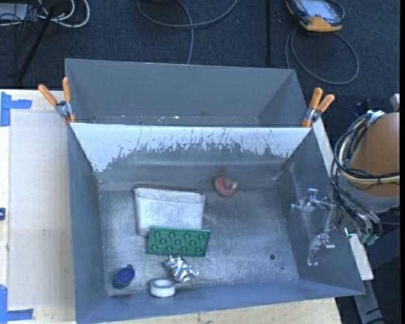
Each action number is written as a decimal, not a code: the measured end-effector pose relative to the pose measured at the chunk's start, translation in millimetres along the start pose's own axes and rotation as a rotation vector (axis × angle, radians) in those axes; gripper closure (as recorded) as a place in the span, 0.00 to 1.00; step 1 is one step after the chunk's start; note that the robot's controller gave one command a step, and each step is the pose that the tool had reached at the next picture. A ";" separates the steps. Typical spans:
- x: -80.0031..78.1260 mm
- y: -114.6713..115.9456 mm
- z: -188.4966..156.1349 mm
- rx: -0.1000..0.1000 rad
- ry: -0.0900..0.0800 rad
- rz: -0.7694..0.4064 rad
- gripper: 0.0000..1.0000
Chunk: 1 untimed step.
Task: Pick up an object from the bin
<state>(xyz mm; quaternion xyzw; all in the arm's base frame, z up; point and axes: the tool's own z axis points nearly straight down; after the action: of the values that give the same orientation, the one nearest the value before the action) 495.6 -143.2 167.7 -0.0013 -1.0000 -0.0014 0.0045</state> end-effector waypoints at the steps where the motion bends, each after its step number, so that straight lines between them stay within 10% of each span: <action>1: -30.4 96.3 -25.6 -0.001 -0.012 -0.024 0.00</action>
Offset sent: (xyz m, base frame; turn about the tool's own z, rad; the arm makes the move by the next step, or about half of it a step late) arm 0.0292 0.0899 0.0254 -0.0151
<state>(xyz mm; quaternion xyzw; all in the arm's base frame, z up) 526.5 -47.1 193.3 0.0107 -0.9999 -0.0020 -0.0016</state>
